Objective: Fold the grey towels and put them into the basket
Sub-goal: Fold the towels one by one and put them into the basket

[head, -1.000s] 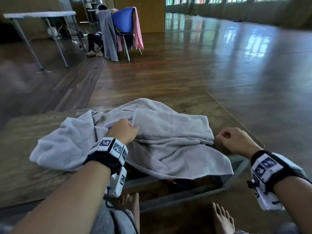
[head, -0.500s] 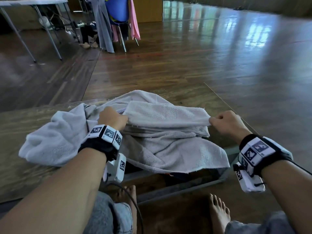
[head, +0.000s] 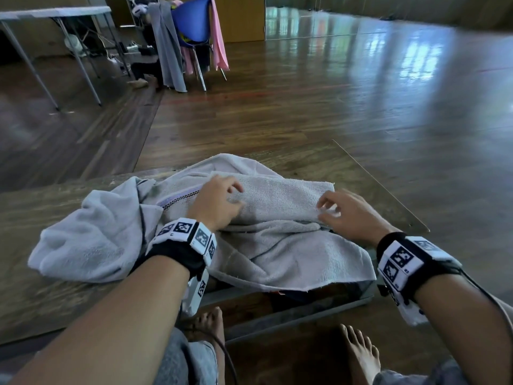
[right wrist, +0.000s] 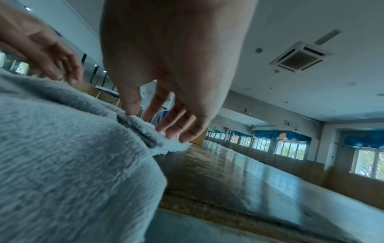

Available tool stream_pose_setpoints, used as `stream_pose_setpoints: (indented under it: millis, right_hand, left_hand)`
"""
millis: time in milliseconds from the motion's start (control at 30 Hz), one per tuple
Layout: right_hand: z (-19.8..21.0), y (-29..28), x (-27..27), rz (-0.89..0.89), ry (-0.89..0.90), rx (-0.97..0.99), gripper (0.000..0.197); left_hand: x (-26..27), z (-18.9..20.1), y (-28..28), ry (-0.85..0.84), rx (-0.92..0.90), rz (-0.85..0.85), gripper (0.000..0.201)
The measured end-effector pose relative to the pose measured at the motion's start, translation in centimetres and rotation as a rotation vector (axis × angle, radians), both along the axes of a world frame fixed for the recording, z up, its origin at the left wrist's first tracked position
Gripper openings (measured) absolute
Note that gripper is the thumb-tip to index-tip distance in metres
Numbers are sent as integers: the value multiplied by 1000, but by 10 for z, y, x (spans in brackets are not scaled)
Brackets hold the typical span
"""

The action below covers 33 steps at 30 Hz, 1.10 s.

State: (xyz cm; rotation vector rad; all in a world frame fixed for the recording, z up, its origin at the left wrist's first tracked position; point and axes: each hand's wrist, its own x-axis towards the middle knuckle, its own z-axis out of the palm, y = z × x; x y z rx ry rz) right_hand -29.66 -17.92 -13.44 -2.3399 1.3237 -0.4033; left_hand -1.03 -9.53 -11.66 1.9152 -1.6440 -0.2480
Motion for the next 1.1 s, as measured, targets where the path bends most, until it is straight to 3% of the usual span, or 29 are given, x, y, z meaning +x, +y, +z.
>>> stream_pose_setpoints:
  millis: [133, 333, 600, 733, 867, 967, 1067, 1100]
  right_hand:
    - [-6, -2, 8, 96, 46, 9, 22]
    - [-2, -5, 10, 70, 67, -14, 11]
    - [14, 5, 11, -4, -63, 127, 11]
    - [19, 5, 15, 10, 56, 148, 13]
    - [18, 5, 19, -35, 138, 62, 30]
    - [16, 5, 24, -76, 120, -133, 30]
    - [14, 3, 36, -28, 57, -194, 14]
    - [12, 1, 41, -4, 59, -192, 19]
  left_hand:
    - [-19, -3, -4, -34, 154, -221, 24]
    - [-22, -4, -10, -83, 176, -201, 14]
    - [-13, -1, -10, 117, 206, -175, 9]
    - [-13, -1, -9, 72, 236, -206, 7]
    - [-17, -1, -12, -14, 314, -216, 8]
    - [-24, 1, -18, 26, 200, -147, 14]
    - [-35, -3, -24, -122, 14, -129, 14]
    - [-38, -6, -26, -186, -4, -141, 18]
